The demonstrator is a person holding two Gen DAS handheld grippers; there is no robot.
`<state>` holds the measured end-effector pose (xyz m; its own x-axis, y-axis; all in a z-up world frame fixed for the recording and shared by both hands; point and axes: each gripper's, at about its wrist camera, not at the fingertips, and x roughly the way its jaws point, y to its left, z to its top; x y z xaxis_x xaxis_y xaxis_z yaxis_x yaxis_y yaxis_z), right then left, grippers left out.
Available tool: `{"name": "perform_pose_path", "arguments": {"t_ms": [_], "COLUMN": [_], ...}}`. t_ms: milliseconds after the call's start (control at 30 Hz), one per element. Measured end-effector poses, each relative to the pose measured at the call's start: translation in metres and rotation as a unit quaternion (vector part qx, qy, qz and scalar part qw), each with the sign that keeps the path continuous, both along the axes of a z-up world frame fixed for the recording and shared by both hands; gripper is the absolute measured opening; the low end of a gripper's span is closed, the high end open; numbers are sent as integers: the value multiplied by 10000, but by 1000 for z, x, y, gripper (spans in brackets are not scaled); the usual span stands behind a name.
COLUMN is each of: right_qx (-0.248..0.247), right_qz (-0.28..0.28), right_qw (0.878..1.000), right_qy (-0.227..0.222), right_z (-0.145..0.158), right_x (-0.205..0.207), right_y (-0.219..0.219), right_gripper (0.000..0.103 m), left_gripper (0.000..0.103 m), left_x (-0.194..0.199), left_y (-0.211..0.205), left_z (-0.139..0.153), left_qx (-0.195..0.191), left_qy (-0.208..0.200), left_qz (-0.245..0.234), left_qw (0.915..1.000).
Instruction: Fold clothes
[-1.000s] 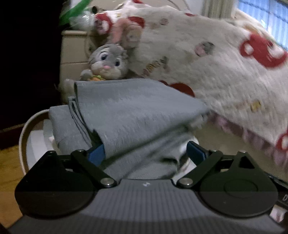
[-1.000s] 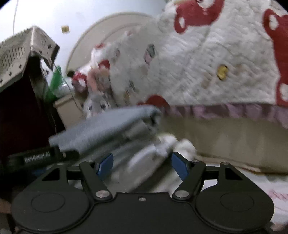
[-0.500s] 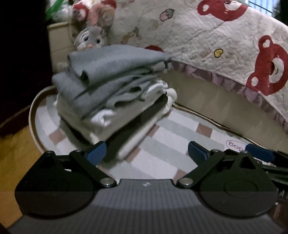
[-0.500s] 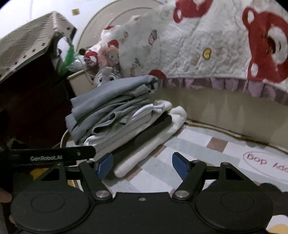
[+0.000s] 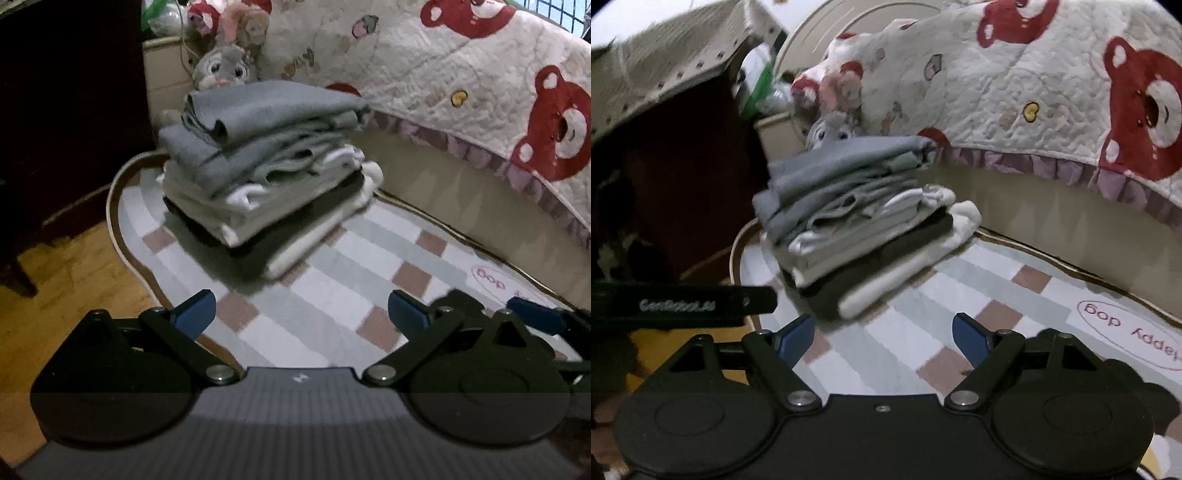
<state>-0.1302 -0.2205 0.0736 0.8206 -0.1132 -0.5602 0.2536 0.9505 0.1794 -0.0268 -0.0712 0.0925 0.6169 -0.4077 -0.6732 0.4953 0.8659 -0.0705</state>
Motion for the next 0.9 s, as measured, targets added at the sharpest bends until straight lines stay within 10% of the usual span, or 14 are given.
{"name": "perform_pose_path", "arguments": {"t_ms": [900], "right_qx": [-4], "right_qz": [-557], "right_qw": [9982], "right_qy": [215], "right_z": [-13], "right_x": [-41], "right_y": [0], "right_gripper": [86], "left_gripper": [103], "left_x": [-58], "left_y": [-27], "left_z": [-3], "left_qx": [571], "left_qy": [-437], "left_qz": [116], "left_qw": [9973]}}
